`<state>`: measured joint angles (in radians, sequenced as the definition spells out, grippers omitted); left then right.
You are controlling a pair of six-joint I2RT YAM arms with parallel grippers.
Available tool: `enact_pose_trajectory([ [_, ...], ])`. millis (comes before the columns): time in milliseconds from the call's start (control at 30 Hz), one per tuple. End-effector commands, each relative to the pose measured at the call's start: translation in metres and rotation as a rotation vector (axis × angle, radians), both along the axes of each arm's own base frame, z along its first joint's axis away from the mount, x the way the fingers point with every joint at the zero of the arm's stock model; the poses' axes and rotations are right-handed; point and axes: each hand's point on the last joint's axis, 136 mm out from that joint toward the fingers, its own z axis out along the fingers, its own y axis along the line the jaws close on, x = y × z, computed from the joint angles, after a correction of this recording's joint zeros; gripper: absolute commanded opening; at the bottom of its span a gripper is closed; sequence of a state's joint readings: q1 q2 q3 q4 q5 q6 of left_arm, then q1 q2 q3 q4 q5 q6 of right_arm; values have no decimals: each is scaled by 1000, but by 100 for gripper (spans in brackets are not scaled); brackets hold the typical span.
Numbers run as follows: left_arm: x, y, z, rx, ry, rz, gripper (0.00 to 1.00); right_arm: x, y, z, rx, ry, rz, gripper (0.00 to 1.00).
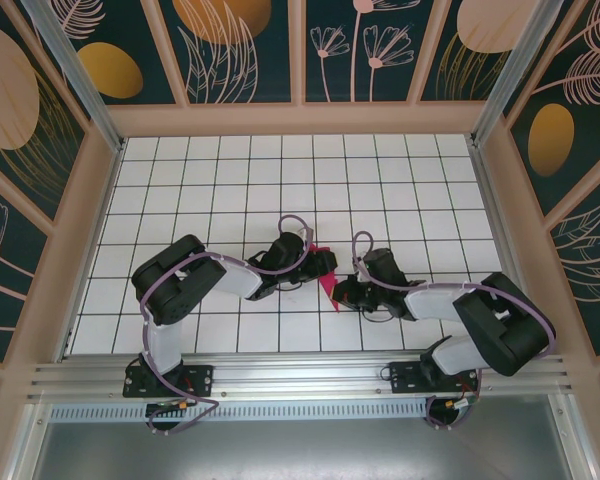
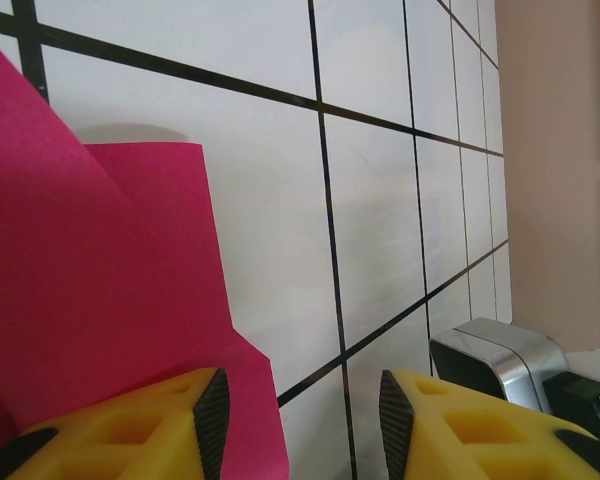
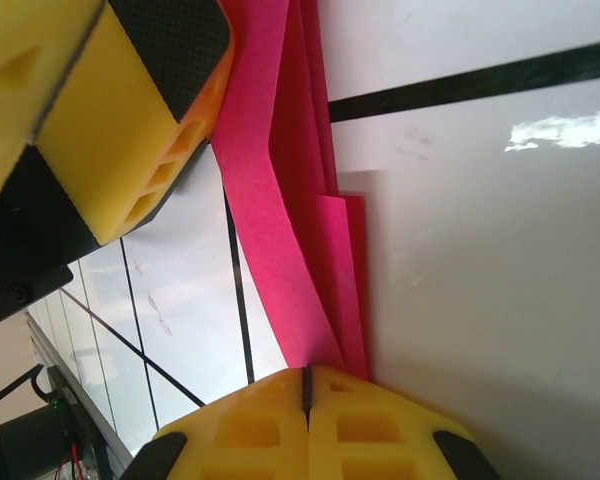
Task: Fold a paper plane with a square sheet of paper (pick it up from the middle)
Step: Fold the wing for the fifth time at the center of the table.
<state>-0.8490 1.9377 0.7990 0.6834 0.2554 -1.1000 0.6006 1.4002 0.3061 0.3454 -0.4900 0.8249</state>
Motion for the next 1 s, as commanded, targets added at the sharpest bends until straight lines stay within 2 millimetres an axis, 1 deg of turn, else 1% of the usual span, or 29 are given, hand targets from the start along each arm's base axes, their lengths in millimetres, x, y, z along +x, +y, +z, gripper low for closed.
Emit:
enact_pose_trajectory([
  [0, -7, 7, -28, 77, 53, -15, 47, -24, -17, -25, -38, 108, -13, 6],
  [67, -8, 7, -29, 79, 58, -13, 47, -31, -19, -30, -44, 132, -9, 6],
  [133, -8, 7, -30, 81, 62, -12, 47, -35, -19, -27, -26, 127, 3, 6],
  [233, -8, 8, -33, 87, 71, -10, 47, -29, -13, -8, 1, 65, 34, 7],
  [400, -8, 8, -35, 98, 79, -7, 47, -17, 4, 32, 72, -21, 96, 10],
  [467, -8, 8, -35, 98, 80, -8, 47, -12, 8, 42, 93, -40, 95, 11],
  [533, -8, 8, -35, 99, 80, -10, 47, -8, 12, 47, 105, -44, 99, 11],
  [633, -8, 7, -35, 97, 80, -13, 47, -7, 17, 41, 105, -11, 115, 11],
  [733, -8, 7, -35, 98, 81, -13, 47, -7, 16, 25, 76, 37, 110, 11],
  [833, -8, 7, -35, 101, 80, -15, 47, -15, 10, 11, 41, 83, 109, 11],
  [967, -8, 7, -36, 104, 82, -14, 47, -26, 4, 4, 41, 107, 108, 11],
])
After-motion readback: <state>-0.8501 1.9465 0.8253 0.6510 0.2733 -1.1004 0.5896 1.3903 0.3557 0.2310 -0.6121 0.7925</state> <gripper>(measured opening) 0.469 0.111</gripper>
